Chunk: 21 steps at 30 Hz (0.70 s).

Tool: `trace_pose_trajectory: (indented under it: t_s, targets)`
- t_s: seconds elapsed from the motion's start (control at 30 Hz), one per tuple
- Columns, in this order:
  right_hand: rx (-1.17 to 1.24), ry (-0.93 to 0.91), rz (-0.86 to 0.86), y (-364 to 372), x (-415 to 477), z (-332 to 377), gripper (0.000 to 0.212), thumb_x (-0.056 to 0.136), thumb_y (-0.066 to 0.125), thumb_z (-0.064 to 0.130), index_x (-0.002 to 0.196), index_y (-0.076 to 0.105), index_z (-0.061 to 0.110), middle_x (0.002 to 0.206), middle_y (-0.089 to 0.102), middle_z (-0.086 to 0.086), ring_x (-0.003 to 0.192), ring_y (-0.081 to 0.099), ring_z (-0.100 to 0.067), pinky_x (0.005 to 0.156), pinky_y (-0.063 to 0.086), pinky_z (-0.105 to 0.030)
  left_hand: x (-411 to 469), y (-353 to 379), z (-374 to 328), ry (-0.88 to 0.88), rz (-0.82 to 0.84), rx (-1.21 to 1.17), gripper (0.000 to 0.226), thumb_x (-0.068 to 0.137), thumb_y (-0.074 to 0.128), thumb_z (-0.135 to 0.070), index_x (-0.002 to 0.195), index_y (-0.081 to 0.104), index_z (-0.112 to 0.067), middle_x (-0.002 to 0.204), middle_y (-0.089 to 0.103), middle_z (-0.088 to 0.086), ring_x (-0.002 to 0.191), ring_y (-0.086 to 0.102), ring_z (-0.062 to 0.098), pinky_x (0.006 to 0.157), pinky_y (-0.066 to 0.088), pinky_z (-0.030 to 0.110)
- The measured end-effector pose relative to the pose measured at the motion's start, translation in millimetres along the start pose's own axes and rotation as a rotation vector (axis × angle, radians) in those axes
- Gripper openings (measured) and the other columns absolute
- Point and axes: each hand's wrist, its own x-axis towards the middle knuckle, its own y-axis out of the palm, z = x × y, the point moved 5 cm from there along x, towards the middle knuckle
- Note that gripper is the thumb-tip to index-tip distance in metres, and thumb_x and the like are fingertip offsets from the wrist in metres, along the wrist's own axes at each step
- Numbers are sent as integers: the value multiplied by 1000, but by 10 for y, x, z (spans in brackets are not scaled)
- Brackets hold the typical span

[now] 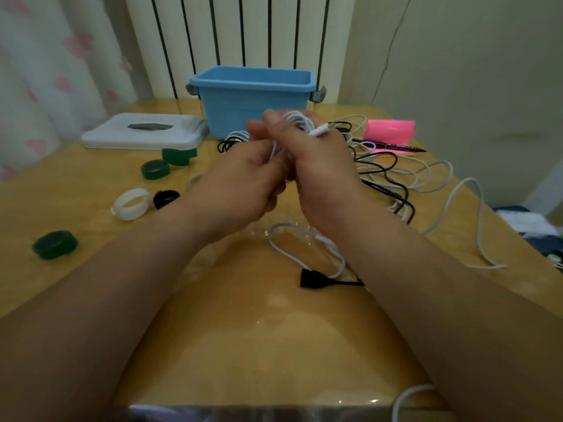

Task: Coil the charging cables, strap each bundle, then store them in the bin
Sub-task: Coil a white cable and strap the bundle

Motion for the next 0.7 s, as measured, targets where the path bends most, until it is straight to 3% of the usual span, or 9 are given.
trace_pose_trajectory:
  t_s: [0.1, 0.2, 0.37, 0.43, 0.5, 0.57, 0.63, 0.7]
  targets:
    - [262, 124, 52, 23, -32, 35, 24, 103, 66, 35, 101, 62, 11, 76, 71, -5, 84, 73, -23, 92, 60, -46, -74, 91, -64, -60, 141, -167, 35, 114, 46, -35, 93, 56, -8, 65, 38, 4, 53, 35, 14, 46, 33, 23]
    - [368, 173, -32, -3, -39, 61, 47, 103, 62, 51, 73, 53, 15, 54, 43, -1, 51, 50, -14, 66, 55, -32, -78, 167, -106, -42, 228, -189, 37, 114, 46, -31, 84, 53, -11, 65, 37, 4, 53, 36, 14, 47, 36, 22]
    - [257, 132, -89, -58, -45, 119, 60, 103, 49, 65, 62, 44, 22, 52, 36, 0, 49, 49, -14, 56, 47, -31, -63, 109, -71, 6, 375, -242, 35, 114, 49, -23, 99, 62, 6, 81, 57, 23, 70, 57, 32, 65, 52, 30]
    - [-14, 6, -154, -62, -93, 179, 61, 104, 45, 66, 62, 44, 23, 53, 41, -1, 52, 51, -16, 54, 44, -32, -78, 60, -54, -11, 337, -246, 32, 113, 51, -19, 115, 66, 9, 95, 71, 22, 82, 70, 31, 76, 61, 29]
    - [-276, -168, -270, -20, -146, 286, 60, 106, 44, 63, 62, 45, 22, 53, 48, -1, 55, 54, -21, 53, 46, -32, -60, 23, -67, 27, 236, -167, 29, 113, 53, -18, 131, 68, 0, 115, 77, 17, 98, 75, 20, 86, 60, 23]
    - [-302, -258, -364, 7, -158, 339, 59, 107, 46, 59, 62, 46, 20, 53, 50, 0, 56, 54, -18, 55, 47, -26, -54, 44, -85, 90, 154, -108, 26, 114, 53, -19, 132, 67, -6, 111, 76, 10, 86, 72, 11, 78, 59, 19]
    - [-270, -245, -396, -12, -109, 325, 59, 107, 47, 59, 62, 48, 22, 52, 51, 3, 56, 53, -15, 61, 48, -26, -27, 65, -81, 162, 65, 13, 20, 113, 54, -23, 126, 64, -14, 100, 74, 0, 79, 67, 5, 72, 58, 24]
    - [-214, -171, -361, 0, -44, 286, 57, 105, 50, 61, 62, 51, 24, 53, 49, 4, 56, 52, -14, 68, 49, -31, -1, 72, -80, 219, -2, 135, 18, 110, 59, -28, 125, 62, -19, 103, 74, -4, 89, 68, 7, 77, 55, 28]
